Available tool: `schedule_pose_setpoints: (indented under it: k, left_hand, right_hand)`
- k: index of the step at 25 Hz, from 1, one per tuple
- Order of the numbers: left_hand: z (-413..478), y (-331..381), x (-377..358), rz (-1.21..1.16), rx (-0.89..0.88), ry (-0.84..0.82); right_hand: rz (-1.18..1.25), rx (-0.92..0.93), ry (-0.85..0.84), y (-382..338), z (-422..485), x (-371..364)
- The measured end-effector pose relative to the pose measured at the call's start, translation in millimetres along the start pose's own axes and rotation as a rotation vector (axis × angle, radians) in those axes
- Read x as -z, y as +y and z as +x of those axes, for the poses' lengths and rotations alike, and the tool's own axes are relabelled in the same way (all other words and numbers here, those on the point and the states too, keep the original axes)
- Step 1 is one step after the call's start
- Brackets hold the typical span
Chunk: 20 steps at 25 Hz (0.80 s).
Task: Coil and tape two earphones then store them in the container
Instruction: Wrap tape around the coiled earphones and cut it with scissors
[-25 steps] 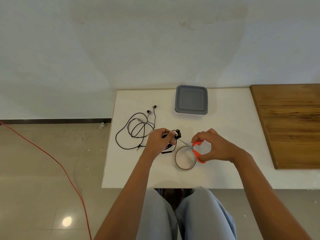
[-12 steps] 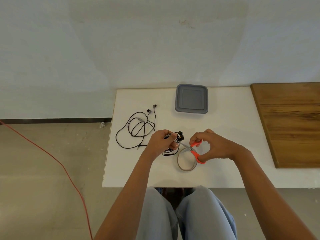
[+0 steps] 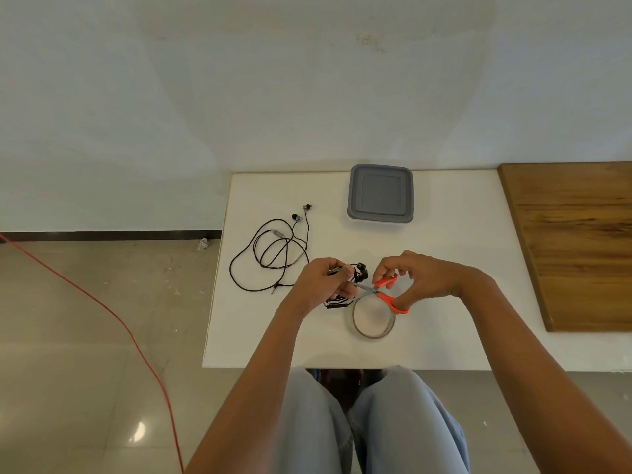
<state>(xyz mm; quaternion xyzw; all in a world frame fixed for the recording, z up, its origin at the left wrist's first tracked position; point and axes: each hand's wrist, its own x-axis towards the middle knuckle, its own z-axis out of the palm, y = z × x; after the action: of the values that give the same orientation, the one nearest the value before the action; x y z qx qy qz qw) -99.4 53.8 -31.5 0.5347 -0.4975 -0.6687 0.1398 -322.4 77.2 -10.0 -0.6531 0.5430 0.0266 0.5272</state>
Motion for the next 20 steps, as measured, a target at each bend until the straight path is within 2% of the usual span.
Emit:
schedule_pose_setpoints:
  k: [12, 20]
  left_hand:
    - [-2.1, 5.3, -1.2, -0.069, 0.075, -0.075]
    - [0.7, 2.0, -1.4, -0.085, 0.074, -0.048]
  right_hand:
    - [-0.039, 0.008, -0.065, -5.9, 6.4, 5.1]
    - [-0.043, 0.025, 0.050, 4.6, 8.6, 2.2]
